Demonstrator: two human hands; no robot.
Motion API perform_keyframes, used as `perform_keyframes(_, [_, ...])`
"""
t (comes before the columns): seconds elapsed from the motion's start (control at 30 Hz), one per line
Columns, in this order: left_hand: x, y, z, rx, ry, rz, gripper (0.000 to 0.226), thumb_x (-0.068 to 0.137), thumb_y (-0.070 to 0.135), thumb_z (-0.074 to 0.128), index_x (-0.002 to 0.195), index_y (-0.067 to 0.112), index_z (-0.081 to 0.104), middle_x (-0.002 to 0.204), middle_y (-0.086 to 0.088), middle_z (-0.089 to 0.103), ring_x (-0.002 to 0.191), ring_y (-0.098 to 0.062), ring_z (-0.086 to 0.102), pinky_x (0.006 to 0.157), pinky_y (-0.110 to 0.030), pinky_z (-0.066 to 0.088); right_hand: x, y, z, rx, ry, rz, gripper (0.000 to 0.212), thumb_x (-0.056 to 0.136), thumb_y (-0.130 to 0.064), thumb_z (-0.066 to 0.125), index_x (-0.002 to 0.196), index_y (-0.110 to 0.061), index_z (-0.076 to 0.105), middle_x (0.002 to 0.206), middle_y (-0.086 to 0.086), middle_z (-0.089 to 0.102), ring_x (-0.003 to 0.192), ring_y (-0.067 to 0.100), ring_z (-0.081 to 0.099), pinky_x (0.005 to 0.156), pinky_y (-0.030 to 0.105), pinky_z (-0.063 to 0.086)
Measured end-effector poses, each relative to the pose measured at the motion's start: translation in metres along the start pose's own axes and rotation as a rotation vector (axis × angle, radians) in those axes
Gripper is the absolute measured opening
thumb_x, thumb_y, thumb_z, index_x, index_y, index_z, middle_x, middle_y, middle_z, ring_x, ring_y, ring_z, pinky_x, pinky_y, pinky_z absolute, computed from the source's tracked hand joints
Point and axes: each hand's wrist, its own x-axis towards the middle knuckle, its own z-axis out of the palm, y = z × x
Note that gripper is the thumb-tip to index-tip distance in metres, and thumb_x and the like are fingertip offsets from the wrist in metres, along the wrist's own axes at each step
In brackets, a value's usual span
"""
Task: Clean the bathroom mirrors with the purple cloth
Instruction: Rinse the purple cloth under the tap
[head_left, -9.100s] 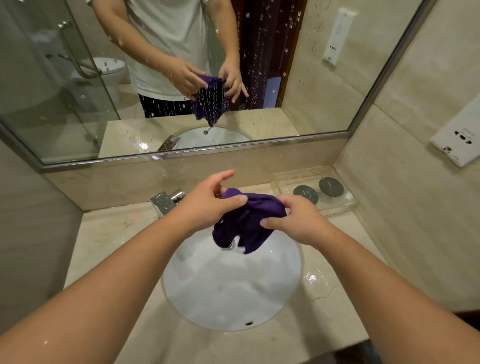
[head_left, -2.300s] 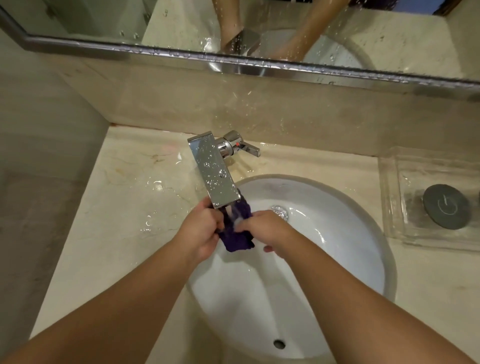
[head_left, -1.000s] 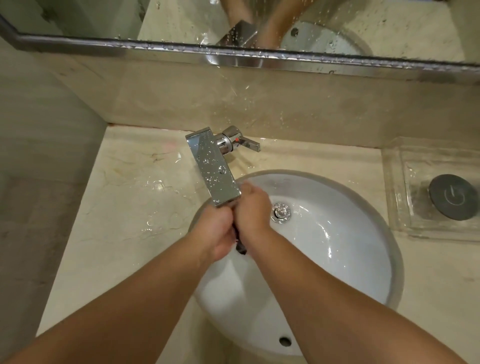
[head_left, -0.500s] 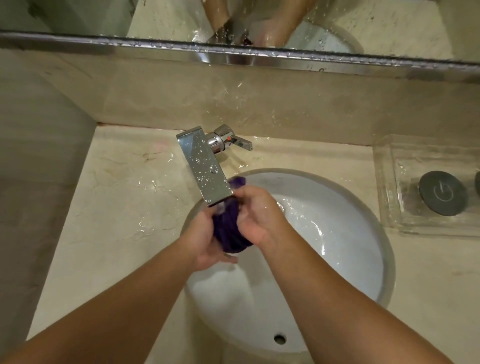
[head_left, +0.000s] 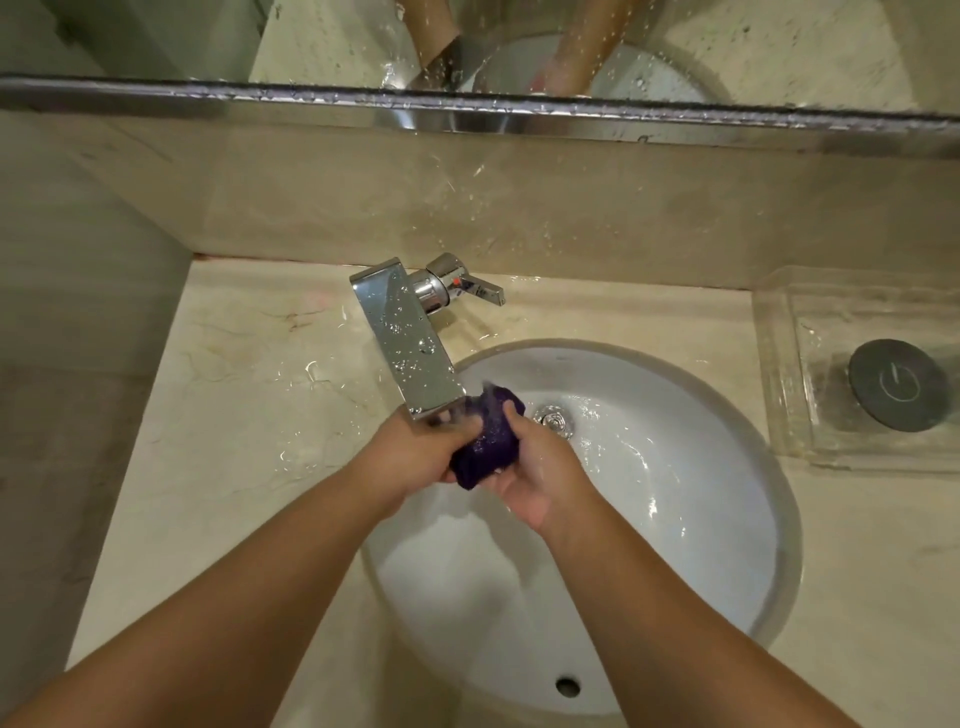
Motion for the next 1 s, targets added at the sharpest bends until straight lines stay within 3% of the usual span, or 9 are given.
perform_keyframes(0.1, [0.002, 0.000, 0.006, -0.051, 0.098, 0.031, 0.013, 0.086, 0.031, 0.072, 0.080, 0.041, 0.077, 0.079, 0.003, 0.077, 0.072, -0.014, 0.075, 0.058, -0.027, 0.059, 0.003, -0.011, 0.008, -0.155, 0.267, -0.152, 0.023, 0.104, -0.029, 0.053, 0.114, -0.013, 0.066, 0.105, 0.012, 0.074, 0.094, 0.029, 0.072, 0.070, 0.042, 0.061])
perform_keyframes(0.23, [0.001, 0.000, 0.017, -0.233, 0.151, 0.029, 0.032, 0.068, 0.062, 0.068, 0.091, 0.042, 0.077, 0.092, 0.003, 0.078, 0.087, -0.019, 0.076, 0.074, -0.037, 0.061, -0.001, -0.008, 0.019, -0.456, 0.457, -0.348, 0.017, 0.098, -0.035, 0.060, 0.096, -0.019, 0.063, 0.097, 0.009, 0.072, 0.088, 0.029, 0.071, 0.082, 0.047, 0.060])
perform_keyframes(0.37, [0.001, -0.002, 0.015, -0.307, 0.092, -0.009, 0.033, 0.060, 0.041, 0.074, 0.083, 0.017, 0.075, 0.088, -0.014, 0.071, 0.081, -0.030, 0.066, 0.075, -0.044, 0.049, -0.025, 0.023, 0.048, -0.754, 0.350, -0.515, 0.051, 0.084, -0.072, 0.044, 0.084, -0.026, 0.065, 0.080, -0.005, 0.071, 0.084, 0.017, 0.068, 0.078, 0.036, 0.055])
perform_keyframes(0.5, [-0.004, -0.003, 0.014, -0.474, 0.027, -0.029, 0.004, 0.072, 0.024, 0.067, 0.070, 0.021, 0.069, 0.070, -0.010, 0.055, 0.066, -0.021, 0.051, 0.062, -0.030, 0.033, -0.026, 0.024, 0.053, -0.971, 0.320, -0.610, 0.034, 0.090, -0.046, 0.042, 0.071, -0.023, 0.056, 0.080, 0.003, 0.069, 0.078, 0.027, 0.063, 0.067, 0.034, 0.050])
perform_keyframes(0.57, [-0.010, -0.003, 0.027, -0.426, 0.044, -0.077, 0.022, 0.087, 0.018, 0.059, 0.069, 0.022, 0.070, 0.061, -0.006, 0.057, 0.053, -0.019, 0.052, 0.053, -0.026, 0.036, -0.015, 0.003, 0.049, -0.944, 0.424, -0.572, 0.037, 0.099, -0.037, 0.042, 0.069, -0.021, 0.056, 0.083, 0.009, 0.069, 0.078, 0.029, 0.059, 0.066, 0.033, 0.041])
perform_keyframes(0.67, [-0.009, 0.000, 0.029, -0.425, 0.084, -0.131, 0.031, 0.096, 0.008, 0.050, 0.072, 0.019, 0.067, 0.066, -0.008, 0.060, 0.052, -0.020, 0.054, 0.053, -0.024, 0.039, -0.001, -0.006, 0.052, -0.817, 0.524, -0.503, 0.047, 0.104, -0.033, 0.040, 0.065, -0.016, 0.060, 0.067, -0.002, 0.061, 0.069, 0.021, 0.057, 0.064, 0.028, 0.033])
perform_keyframes(0.8, [-0.001, 0.011, 0.001, -0.539, 0.018, -0.306, 0.014, 0.096, 0.023, 0.048, 0.088, 0.020, 0.059, 0.086, -0.009, 0.053, 0.080, -0.027, 0.056, 0.074, -0.032, 0.038, -0.007, 0.035, 0.072, -0.845, 0.268, -0.444, 0.030, 0.081, -0.033, 0.046, 0.091, -0.017, 0.069, 0.080, -0.001, 0.069, 0.079, 0.027, 0.066, 0.066, 0.030, 0.050])
perform_keyframes(0.87, [-0.004, 0.010, 0.010, -0.503, 0.005, -0.261, 0.020, 0.098, 0.023, 0.049, 0.084, 0.018, 0.062, 0.074, -0.008, 0.055, 0.058, -0.023, 0.055, 0.059, -0.026, 0.040, -0.001, 0.014, 0.063, -0.838, 0.312, -0.433, 0.024, 0.088, -0.027, 0.049, 0.086, -0.014, 0.069, 0.085, 0.010, 0.071, 0.083, 0.034, 0.068, 0.068, 0.040, 0.054])
perform_keyframes(1.0, [-0.010, 0.012, 0.033, -0.478, 0.055, -0.176, 0.015, 0.099, 0.013, 0.055, 0.091, 0.012, 0.067, 0.083, -0.017, 0.067, 0.069, -0.027, 0.058, 0.058, -0.034, 0.040, 0.010, -0.025, 0.040, -0.674, 0.525, -0.305, 0.045, 0.104, -0.033, 0.035, 0.099, -0.003, 0.068, 0.105, 0.021, 0.069, 0.099, 0.036, 0.065, 0.091, 0.048, 0.053])
